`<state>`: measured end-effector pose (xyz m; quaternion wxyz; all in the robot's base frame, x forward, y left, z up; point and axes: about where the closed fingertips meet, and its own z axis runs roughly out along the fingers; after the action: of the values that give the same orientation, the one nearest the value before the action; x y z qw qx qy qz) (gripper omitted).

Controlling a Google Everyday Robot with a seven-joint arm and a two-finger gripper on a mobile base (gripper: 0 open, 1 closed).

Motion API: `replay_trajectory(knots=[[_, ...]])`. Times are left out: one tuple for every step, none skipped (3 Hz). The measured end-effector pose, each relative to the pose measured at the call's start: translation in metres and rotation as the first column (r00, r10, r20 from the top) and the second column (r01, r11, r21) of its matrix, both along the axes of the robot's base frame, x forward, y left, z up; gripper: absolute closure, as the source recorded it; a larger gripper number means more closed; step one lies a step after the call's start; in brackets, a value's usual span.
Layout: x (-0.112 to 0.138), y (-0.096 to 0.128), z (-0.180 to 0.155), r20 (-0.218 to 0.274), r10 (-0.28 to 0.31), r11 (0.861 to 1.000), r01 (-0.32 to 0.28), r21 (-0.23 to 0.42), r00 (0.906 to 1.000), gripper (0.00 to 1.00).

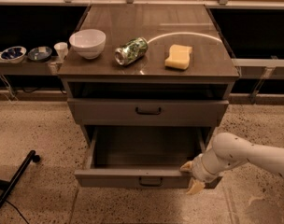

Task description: Open middle drawer

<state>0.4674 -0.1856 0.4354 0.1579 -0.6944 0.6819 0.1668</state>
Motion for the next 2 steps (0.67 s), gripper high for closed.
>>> replay_trajectory(knots=[[-0.007, -0.013, 0.012, 0.008, -0.037, 0.999, 0.037, 0.017, 0.9993, 0.42], [0.014, -0.018, 0.049, 0.061, -0.058, 0.998, 0.057, 0.008, 0.9965, 0.44]])
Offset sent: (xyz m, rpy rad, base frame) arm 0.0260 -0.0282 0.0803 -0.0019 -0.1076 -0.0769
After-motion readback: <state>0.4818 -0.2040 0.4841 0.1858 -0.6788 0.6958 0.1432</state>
